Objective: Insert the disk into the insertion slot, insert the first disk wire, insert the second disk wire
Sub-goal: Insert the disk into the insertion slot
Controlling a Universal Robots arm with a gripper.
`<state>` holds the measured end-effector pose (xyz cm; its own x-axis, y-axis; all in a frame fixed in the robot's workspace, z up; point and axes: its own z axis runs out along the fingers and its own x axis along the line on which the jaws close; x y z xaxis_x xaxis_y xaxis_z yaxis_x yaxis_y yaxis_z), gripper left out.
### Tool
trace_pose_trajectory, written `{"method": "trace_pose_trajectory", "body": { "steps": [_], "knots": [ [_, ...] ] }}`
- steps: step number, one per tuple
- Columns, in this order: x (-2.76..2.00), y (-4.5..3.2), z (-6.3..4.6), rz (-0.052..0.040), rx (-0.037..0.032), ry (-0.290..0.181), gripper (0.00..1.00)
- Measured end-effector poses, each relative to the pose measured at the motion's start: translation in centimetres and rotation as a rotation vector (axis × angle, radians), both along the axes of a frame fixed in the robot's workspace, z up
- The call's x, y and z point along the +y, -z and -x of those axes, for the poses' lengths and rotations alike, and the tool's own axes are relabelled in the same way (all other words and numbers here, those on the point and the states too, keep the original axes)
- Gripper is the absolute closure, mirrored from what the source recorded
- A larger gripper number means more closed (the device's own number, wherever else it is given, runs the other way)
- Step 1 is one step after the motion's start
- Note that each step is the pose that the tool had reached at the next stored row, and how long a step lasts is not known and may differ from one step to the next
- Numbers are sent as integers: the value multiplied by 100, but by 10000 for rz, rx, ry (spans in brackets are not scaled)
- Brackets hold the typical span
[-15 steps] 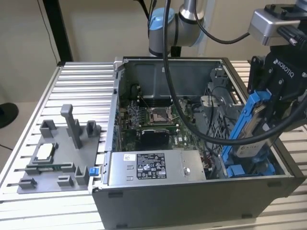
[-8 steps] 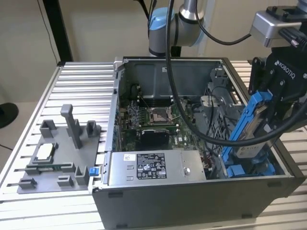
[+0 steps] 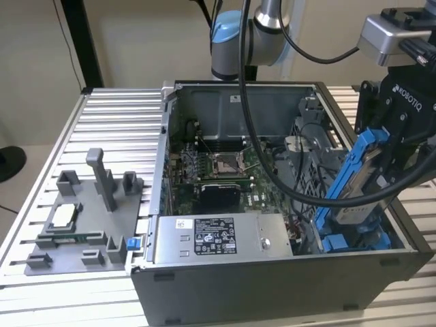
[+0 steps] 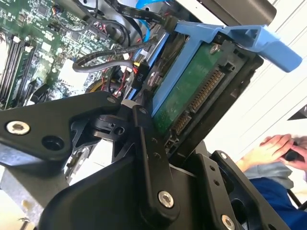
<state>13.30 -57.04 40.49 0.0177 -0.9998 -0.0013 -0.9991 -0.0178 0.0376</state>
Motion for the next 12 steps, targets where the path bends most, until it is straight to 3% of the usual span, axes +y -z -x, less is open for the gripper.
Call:
{"method": "trace_pose_trajectory", "body": {
  "steps": [12],
  "knots": [
    [0,-1,0,-15,1,-1,100]
  ]
}}
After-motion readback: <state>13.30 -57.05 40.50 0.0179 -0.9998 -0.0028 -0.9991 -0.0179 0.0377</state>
